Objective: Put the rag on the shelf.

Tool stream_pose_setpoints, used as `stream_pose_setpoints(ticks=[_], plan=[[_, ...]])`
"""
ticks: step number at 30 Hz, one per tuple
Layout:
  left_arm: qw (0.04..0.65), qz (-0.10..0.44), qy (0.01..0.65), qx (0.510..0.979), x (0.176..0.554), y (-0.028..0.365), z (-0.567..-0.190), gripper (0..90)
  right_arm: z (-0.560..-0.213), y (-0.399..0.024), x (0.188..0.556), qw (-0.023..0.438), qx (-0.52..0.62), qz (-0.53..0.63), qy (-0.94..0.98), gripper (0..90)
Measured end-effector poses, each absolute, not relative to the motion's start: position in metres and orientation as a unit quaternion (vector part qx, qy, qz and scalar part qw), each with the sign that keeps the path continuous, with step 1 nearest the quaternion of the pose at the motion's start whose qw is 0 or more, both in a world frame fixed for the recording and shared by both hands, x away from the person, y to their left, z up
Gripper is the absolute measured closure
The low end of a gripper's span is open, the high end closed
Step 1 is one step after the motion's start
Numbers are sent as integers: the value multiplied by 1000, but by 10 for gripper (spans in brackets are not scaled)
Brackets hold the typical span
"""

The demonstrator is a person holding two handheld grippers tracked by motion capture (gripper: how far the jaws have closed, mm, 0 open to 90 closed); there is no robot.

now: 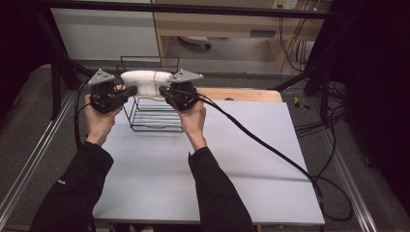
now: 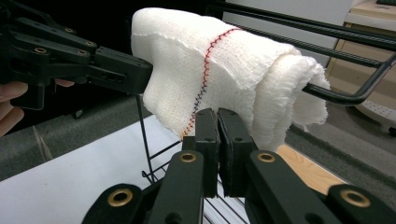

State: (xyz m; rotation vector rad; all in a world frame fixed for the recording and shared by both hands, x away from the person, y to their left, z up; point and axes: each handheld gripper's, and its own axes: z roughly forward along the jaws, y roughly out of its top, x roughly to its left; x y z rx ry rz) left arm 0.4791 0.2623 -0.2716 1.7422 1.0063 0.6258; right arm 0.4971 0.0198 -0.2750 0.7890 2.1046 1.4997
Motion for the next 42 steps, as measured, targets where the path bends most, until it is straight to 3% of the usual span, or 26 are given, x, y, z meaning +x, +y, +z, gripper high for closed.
stream_pose_setpoints(ticks=[4,10,22,30,35,42], plan=[[501,255,411,718,475,265,-270,892,-272,19,492,218,278,545,760,833],[501,249,405,724,463,272,-269,790,-262,8,481,200,275,557,758,679],[480,233,381,755,437,275,-298,376,-271,-27,461,164,286,532,780,312],[465,215,377,772,426,274,-329,211,-292,-71,452,153,310,526,777,103],[459,212,377,776,420,272,-347,104,-309,-103,446,152,331,527,767,35],[460,196,372,782,408,270,-371,76,-333,-148,431,151,340,533,760,9]])
